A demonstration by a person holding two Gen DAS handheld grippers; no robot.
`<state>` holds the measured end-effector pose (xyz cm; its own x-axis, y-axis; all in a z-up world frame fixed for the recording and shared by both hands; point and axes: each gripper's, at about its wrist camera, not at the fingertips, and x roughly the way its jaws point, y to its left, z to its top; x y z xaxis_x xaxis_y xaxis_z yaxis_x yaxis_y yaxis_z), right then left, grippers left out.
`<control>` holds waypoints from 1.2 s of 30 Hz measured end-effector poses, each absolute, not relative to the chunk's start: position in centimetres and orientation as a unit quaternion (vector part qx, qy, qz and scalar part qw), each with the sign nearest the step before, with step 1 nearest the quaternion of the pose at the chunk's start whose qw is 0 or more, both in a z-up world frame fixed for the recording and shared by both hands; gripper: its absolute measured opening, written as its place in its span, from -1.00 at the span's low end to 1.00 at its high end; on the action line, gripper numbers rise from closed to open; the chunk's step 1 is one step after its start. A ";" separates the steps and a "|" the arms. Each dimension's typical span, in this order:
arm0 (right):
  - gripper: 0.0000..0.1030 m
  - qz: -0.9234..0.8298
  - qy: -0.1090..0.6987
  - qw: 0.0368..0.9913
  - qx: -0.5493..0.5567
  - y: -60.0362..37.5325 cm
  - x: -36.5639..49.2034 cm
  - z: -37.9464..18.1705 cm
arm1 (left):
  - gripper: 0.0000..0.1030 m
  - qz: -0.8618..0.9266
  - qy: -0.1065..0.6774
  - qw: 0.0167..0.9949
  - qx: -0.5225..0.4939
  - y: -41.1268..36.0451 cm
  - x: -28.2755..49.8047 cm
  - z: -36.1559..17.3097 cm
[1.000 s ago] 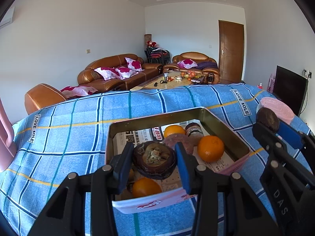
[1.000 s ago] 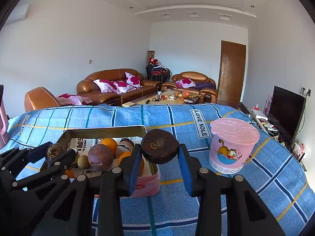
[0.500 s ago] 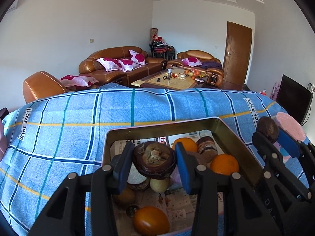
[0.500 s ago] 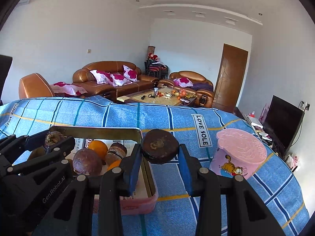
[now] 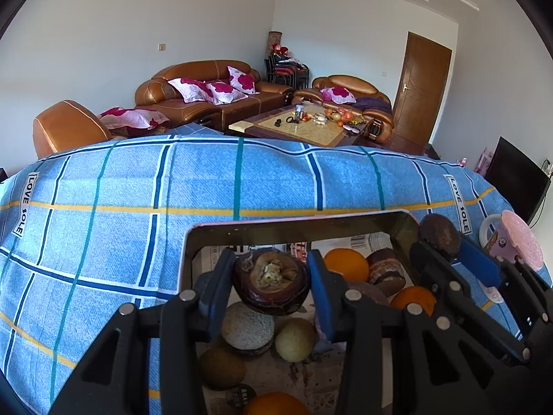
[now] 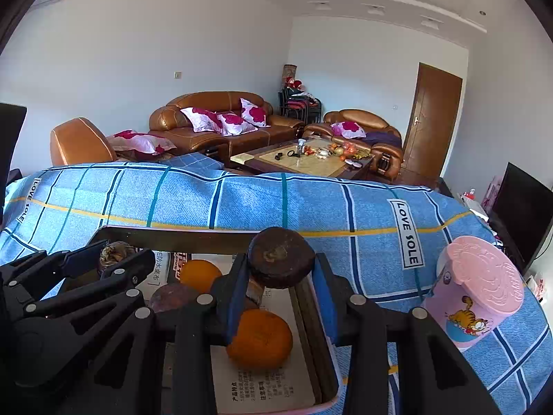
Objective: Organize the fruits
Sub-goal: 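Lower both brown round fruits into the tin beside the other fruits, then open both grippers and withdraw them from the tin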
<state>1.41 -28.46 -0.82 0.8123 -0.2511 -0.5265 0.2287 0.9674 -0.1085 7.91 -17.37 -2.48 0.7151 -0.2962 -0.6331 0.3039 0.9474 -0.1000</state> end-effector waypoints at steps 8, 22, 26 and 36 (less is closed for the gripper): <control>-0.22 -0.069 0.314 0.947 0.006 -28.7 2.9 -1.7 | -0.15 -0.160 0.339 0.927 0.023 -17.4 8.5 -2.5; -0.21 -0.017 0.314 0.949 0.007 -28.2 2.4 -1.9 | -0.15 -0.151 0.338 0.928 0.043 -17.0 9.0 -2.6; -0.10 -0.030 0.299 0.954 0.009 -28.5 1.2 -1.4 | -0.09 -0.138 0.328 0.934 0.038 -16.9 8.6 -2.4; 0.40 -0.055 0.248 0.964 0.073 -30.9 -1.6 -0.5 | 0.77 -0.133 0.303 0.942 0.054 -16.9 6.3 -1.7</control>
<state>-1.57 -30.94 -0.47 0.8709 -0.0698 -0.4865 0.1418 0.9834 0.1128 6.27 -16.91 -1.74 0.7815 -0.2184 -0.5845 0.2834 0.9588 0.0206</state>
